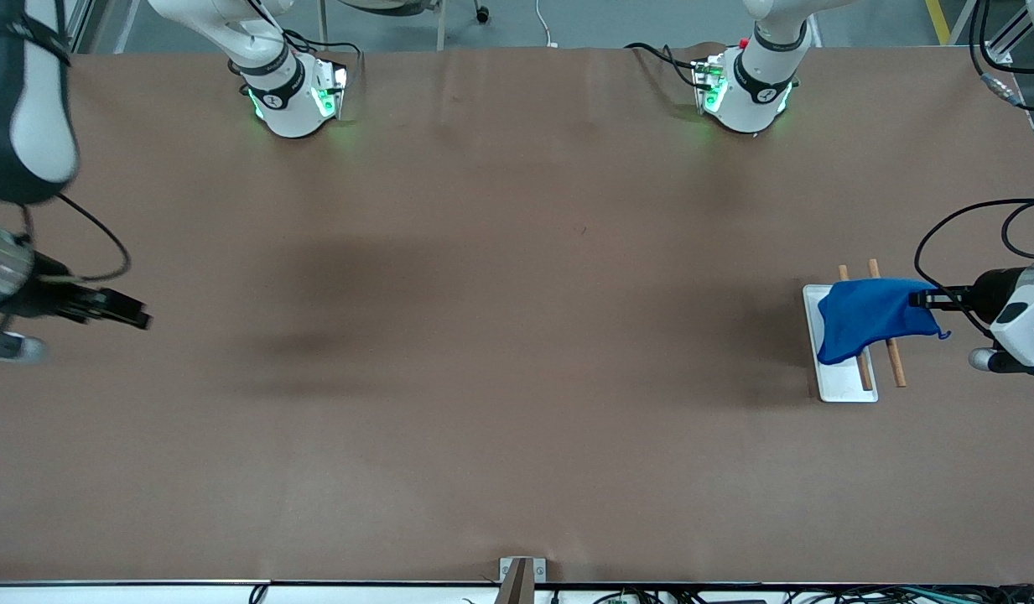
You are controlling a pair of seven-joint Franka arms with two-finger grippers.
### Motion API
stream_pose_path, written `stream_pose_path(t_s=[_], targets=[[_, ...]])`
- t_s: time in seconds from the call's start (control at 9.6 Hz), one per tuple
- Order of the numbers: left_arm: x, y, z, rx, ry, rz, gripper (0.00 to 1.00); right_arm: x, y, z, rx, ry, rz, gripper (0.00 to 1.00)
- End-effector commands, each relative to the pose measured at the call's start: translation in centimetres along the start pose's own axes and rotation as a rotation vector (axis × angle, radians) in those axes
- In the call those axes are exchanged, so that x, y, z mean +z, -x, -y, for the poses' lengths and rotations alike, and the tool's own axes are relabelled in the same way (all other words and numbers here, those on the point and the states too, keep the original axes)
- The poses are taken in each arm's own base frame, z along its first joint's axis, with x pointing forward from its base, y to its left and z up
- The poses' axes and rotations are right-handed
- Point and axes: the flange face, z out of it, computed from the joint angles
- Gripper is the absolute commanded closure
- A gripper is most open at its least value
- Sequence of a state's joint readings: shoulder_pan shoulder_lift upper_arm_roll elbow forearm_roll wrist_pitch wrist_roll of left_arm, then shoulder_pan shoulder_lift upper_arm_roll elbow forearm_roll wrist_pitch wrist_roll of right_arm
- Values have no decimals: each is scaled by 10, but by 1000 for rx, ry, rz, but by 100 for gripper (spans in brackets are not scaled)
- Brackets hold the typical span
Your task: Right arm passes towel to left arm to hang
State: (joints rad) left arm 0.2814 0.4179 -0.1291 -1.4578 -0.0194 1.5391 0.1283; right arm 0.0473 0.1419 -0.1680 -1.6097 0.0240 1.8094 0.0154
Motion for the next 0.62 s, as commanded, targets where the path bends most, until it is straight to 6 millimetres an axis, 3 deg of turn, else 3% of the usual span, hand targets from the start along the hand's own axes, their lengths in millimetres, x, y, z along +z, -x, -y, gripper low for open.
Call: stream_pose_path(t_s=[0.0,0.1,0.21,0.31,0.52], targets=[[14,-9,4,15,-16,20,100,-60,14,-36,55,22,-40,0],[15,-10,7,15,-20,20,100,-84,32,-46,80,8,-22,0],[15,-8,22,19,-43,25,100,-104,47,-62,105,3,-29,0],[19,-9,30,33,-46,33,100,-109,65,-71,125,-7,53,0],[20,-5,57,68,-32,34,100,-147,71,-63,97,-9,25,0]])
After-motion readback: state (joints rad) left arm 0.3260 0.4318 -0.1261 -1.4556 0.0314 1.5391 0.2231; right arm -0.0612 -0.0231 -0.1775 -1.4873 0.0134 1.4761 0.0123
